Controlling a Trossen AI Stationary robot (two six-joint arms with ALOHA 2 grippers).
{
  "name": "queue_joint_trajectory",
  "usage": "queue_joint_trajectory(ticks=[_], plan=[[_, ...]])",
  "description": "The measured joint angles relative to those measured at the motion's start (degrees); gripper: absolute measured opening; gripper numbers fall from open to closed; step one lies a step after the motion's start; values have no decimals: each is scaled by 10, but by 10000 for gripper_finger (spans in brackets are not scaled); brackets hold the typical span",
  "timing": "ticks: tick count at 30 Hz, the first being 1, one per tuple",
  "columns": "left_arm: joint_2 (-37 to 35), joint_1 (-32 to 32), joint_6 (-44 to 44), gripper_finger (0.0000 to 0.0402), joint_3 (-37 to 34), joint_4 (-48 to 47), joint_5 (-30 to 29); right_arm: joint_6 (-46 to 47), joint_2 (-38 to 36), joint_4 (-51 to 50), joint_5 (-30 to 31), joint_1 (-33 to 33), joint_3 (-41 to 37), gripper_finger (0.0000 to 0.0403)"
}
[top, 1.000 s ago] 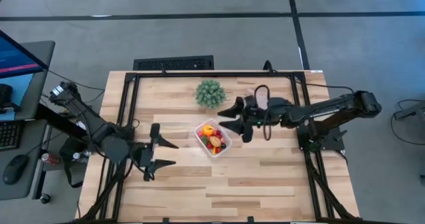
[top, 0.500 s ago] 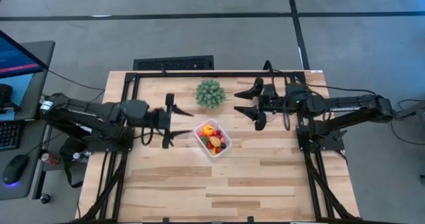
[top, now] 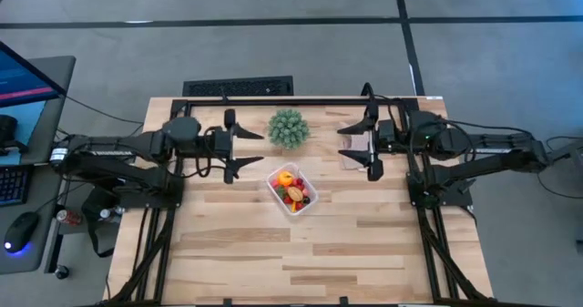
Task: Pick and placing Produce into tupperware
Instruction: Return to Home Position
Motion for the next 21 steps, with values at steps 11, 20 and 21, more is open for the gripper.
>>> queue_joint_trajectory(ticks=[11,20,21], plan=[[-166,-61,-31,240,-224,236,-117,7,-59,100,-3,1,-92,244],[-277,-104,-22,240,-343,302,-179,45,-142,209,-4,1,-207,244],[-288,-108,-22,240,-351,301,-179,48,-150,209,-4,1,-212,244]])
